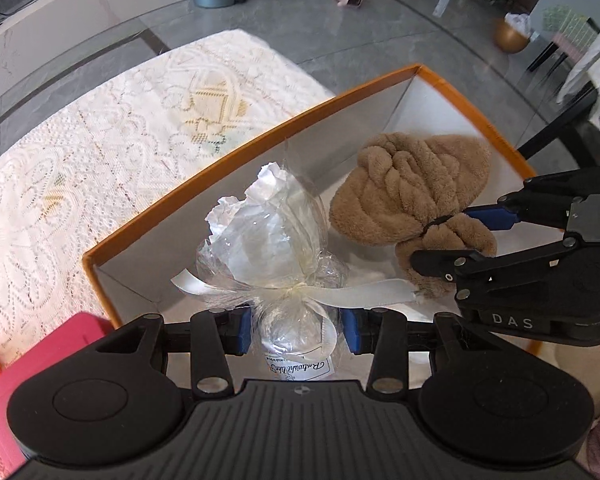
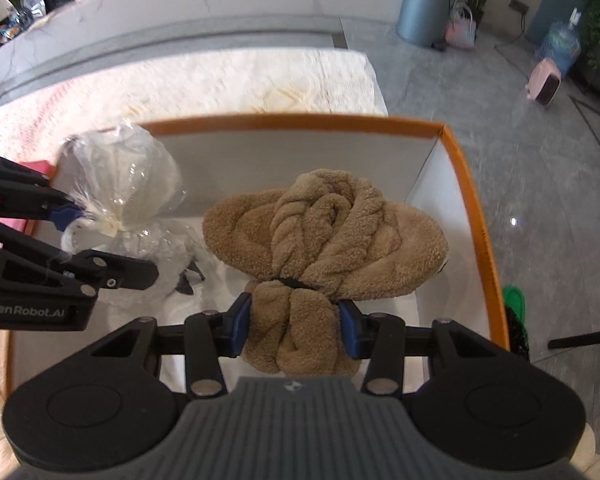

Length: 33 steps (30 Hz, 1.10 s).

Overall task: Organize soft objects
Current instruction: 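Open both tools to drop the towel and bag into the box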

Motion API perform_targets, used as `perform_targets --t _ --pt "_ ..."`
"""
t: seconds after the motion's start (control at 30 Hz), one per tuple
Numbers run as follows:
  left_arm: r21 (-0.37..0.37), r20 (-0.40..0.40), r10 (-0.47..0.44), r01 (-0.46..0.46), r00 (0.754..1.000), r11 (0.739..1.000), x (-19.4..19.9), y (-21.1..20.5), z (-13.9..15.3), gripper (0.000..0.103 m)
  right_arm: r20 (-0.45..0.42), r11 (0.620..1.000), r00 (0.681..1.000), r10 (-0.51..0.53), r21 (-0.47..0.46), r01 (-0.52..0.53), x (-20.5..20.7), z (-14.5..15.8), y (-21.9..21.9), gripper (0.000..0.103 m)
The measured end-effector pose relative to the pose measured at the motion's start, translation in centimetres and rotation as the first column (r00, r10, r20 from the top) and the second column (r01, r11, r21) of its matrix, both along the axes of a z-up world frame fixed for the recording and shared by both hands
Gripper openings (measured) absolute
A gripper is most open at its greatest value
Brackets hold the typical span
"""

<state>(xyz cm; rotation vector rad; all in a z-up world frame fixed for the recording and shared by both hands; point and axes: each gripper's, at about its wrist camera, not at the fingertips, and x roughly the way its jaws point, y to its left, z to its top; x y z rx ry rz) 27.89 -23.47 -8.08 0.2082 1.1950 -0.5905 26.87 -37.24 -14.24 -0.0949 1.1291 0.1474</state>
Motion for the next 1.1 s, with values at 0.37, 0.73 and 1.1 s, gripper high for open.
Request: perform_targets --t 0.37,0.73,1.1 --pt "0.003 0.017 -0.005 0.005 1.0 1.0 -0.3 -0.3 0.1 0.072 -0.034 0.999 0.999 0.019 -0.032 -0.02 0.2 -1.4 0.9 0.058" --pt "-0.029 0.057 0.005 -0.003 0.998 1.0 -1.5 0.8 3.2 0.082 0.01 0.996 1.0 0.009 -0.088 -0.008 -1.6 1.8 1.3 0.078" --pt "-0.124 0.183 0.042 -0.019 0.982 0.992 -7.9 5.2 8.2 0.074 0.123 0.996 0.992 -0.012 -0.086 0.023 -7.0 6.9 4.0 0.081"
